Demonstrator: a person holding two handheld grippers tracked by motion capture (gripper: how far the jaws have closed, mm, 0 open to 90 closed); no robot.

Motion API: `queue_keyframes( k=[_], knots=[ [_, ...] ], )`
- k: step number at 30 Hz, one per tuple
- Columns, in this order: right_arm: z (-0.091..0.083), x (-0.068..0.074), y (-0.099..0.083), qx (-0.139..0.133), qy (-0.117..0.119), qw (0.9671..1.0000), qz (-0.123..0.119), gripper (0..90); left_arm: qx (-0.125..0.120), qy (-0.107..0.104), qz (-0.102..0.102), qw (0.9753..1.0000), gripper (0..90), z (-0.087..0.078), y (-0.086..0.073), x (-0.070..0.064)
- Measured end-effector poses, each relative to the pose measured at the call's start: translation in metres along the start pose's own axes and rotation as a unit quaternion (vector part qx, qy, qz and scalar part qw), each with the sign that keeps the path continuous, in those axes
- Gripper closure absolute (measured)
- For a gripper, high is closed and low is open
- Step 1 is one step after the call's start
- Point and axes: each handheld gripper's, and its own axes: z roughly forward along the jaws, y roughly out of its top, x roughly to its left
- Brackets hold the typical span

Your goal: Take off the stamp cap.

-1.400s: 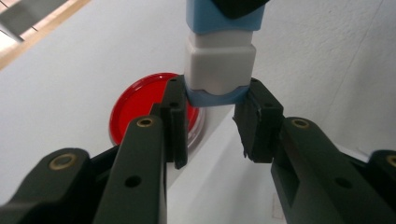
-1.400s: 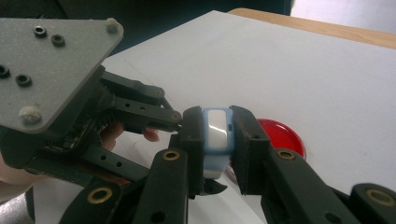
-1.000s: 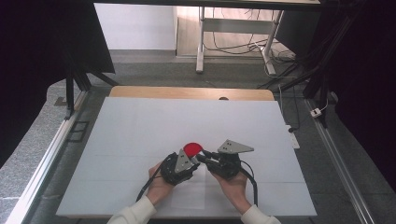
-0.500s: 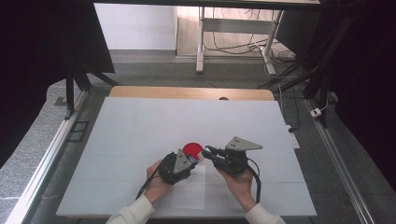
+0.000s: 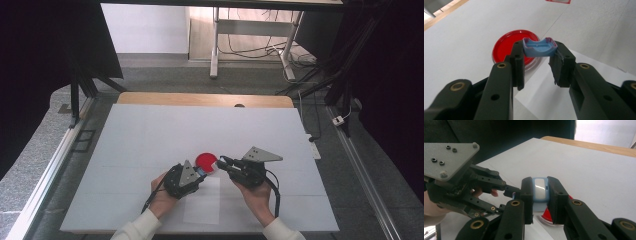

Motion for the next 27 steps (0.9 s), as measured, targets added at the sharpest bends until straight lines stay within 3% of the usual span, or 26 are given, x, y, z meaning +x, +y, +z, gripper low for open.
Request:
queue_keyframes(
  k=[14,27],
  knots=[
    [0.001,0.000,-0.001,0.004,0.002,1.0000,0.000,75.0,-0.006,-0.001,-0.021,0.9998,65.3,-0.022,-0.011,0.014],
    [0.000,-0.002,-0.002,0.004,-0.001,1.0000,0.001,74.9,0.003,-0.007,-0.030,0.9995,65.2,-0.036,-0.023,0.020]
  ],
)
